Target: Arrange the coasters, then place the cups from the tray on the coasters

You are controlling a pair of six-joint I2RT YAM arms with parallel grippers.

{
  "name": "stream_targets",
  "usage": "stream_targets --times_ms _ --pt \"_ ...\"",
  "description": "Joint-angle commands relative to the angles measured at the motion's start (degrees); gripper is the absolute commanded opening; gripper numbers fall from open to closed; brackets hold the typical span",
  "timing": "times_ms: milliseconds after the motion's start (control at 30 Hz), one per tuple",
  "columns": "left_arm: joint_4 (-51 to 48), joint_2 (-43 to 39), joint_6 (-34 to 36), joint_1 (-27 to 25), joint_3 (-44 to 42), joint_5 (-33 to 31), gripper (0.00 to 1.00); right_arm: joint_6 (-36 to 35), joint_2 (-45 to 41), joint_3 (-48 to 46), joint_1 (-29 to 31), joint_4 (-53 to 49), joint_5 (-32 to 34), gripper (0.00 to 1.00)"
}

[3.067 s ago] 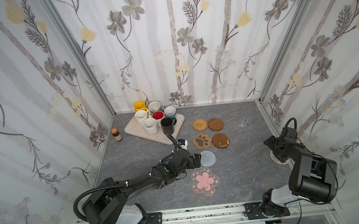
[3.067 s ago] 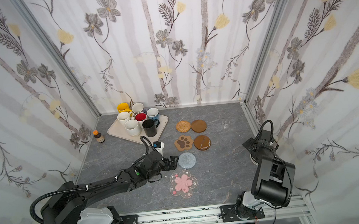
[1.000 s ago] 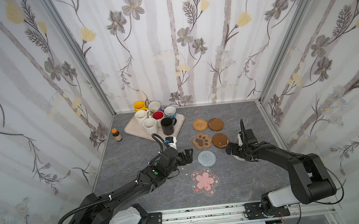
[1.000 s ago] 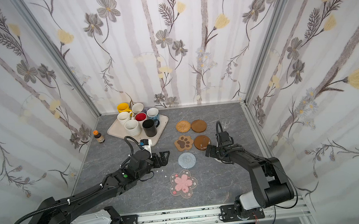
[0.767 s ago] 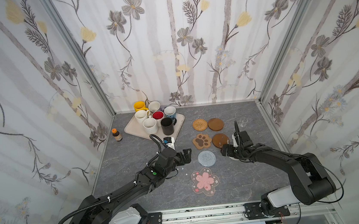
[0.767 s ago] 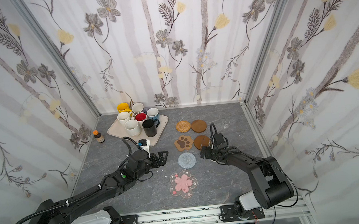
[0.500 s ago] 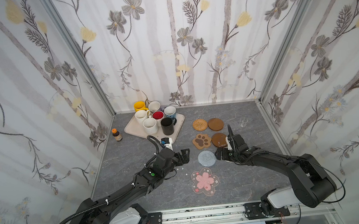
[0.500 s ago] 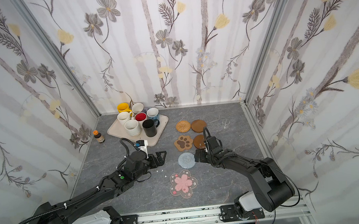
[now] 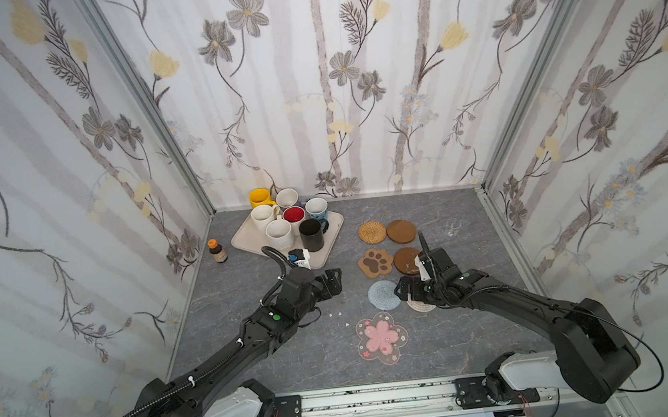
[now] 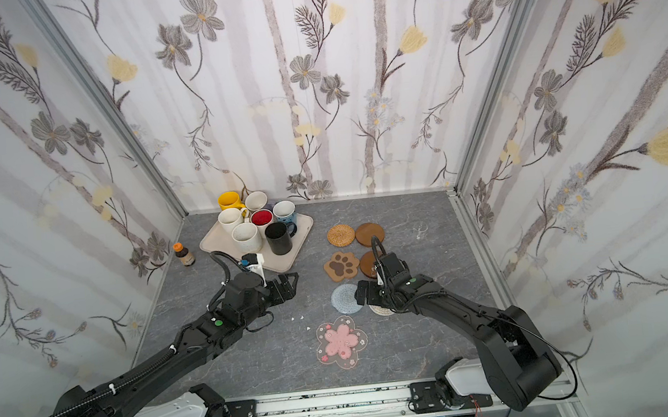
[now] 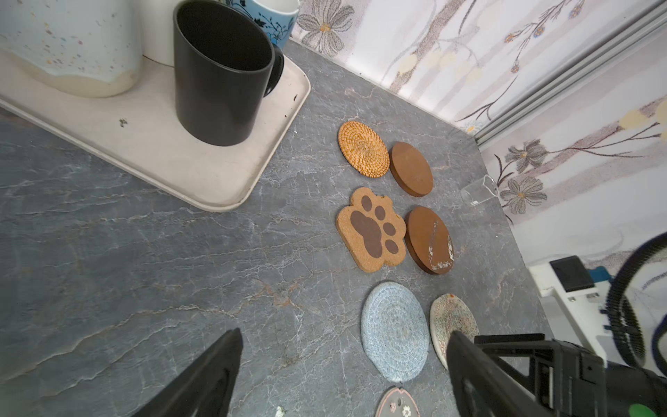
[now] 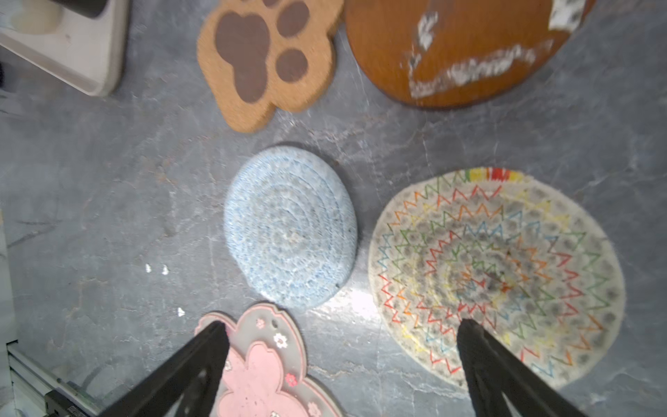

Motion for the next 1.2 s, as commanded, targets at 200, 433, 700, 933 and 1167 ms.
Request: stream_targets --times_ms 200,433,700,933,1167 --pt "-10.9 -0.5 3.7 5.1 6.8 -1.7 0.69 -10.0 -5.9 8.1 0.0 0.6 2.2 1.0" --pt "-14.1 -1.3 3.8 7.3 8.4 -3.2 0.69 -14.1 2.4 18.3 -0.7 3.9 -2.5 0.78" --pt "-14.6 1.3 3.6 11.5 8.3 -4.2 0.78 -13.9 22.9 37.0 -1.5 5.1 -6.4 0.83" --pt "-11.6 15.8 5.4 12.4 12.5 -4.5 0.48 -11.9 34.0 47.6 -1.8 7.0 -10.6 0.83" --pt "-9.5 30.7 5.3 12.4 20.5 -1.6 0.45 -10.3 36.3 46.9 -3.7 11.5 -13.2 0.84"
